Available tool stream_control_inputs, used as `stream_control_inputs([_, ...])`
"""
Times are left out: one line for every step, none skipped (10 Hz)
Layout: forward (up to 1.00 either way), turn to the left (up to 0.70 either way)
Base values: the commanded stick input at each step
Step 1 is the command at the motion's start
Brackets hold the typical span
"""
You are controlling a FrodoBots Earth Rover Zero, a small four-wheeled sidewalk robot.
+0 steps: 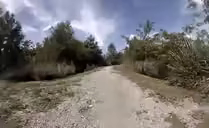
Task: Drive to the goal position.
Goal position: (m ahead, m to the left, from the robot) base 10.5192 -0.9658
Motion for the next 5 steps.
stream_control_inputs([0.84, 0.0])
stream_control_inputs([0.84, 0.0])
stream_control_inputs([0.84, 0.0])
stream_control_inputs([0.84, 0.0])
stream_control_inputs([0.84, 0.0])
